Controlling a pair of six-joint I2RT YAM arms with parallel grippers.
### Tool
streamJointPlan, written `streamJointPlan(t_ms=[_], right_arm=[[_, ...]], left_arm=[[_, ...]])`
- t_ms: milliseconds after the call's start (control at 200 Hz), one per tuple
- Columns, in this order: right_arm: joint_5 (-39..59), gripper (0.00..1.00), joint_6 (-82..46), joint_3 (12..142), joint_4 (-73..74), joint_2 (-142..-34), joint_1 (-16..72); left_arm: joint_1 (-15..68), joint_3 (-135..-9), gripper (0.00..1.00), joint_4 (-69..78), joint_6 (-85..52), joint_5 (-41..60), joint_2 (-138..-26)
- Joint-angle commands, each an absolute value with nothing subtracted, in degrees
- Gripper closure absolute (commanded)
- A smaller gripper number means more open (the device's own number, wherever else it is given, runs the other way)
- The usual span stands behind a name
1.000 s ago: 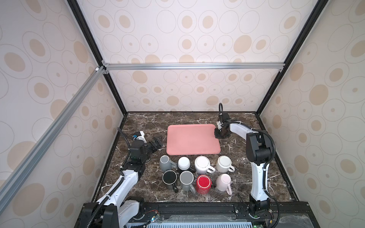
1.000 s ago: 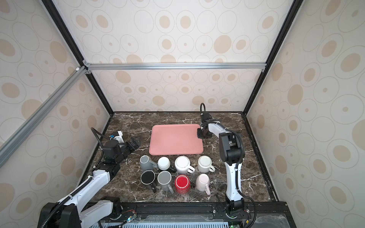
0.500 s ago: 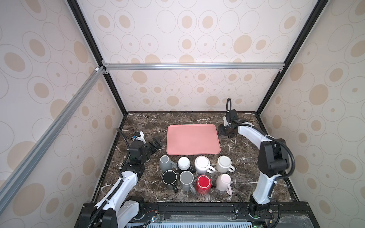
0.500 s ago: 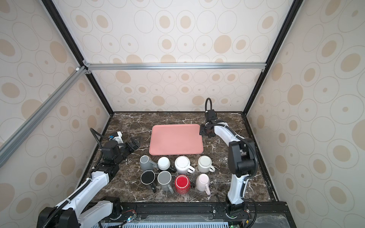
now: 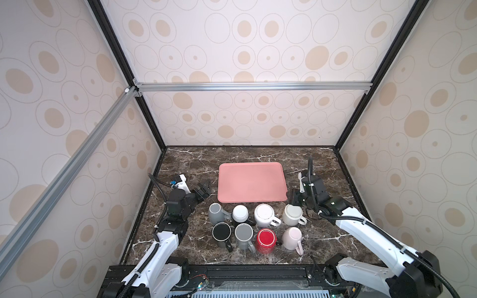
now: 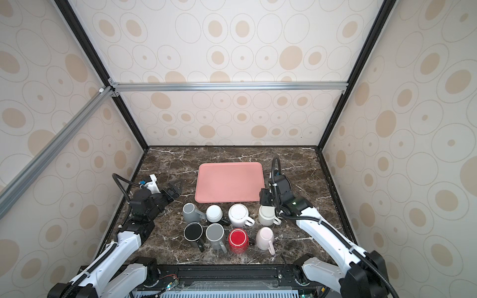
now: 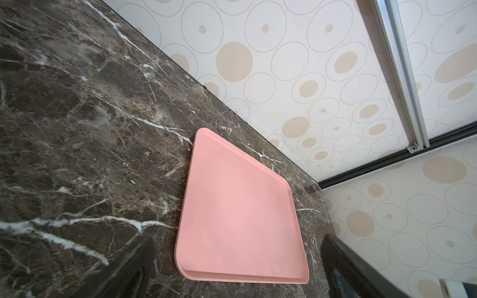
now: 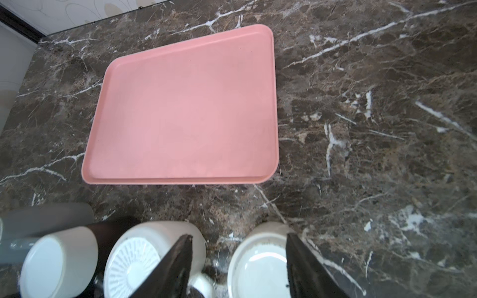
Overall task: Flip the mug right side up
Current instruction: 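Withdraw the right gripper and move it above the upside-down pale pink mug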
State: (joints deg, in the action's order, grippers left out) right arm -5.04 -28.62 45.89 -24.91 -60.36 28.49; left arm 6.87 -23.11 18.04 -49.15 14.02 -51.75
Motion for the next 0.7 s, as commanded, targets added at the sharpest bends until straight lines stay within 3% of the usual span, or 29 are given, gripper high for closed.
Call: streamJointPlan(t_ms=[0,200,565,695], right_arm=[[-2.74,0.40,-31.23,42.96,-33.13,-54.08,31.96],[-6.56,0.40,-37.36,42.18,-46.90,-47.11,40.44],[-9.84,0.40,-45.20,42.02,-59.57,-47.10,52.77],[-9.92,0.33,-46.14,40.51,-60.36,-49.18,54.16]], left_arm=[[7.23,-23.12,0.01,20.40,-49.79,13.01,-50.29],[7.14,-23.41,0.01,20.14,-51.04,13.81,-51.59],[7.12,-25.14,0.01,19.52,-51.97,15.68,-55.63],[7.09,-24.92,0.00,19.90,-52.21,15.55,-55.83]])
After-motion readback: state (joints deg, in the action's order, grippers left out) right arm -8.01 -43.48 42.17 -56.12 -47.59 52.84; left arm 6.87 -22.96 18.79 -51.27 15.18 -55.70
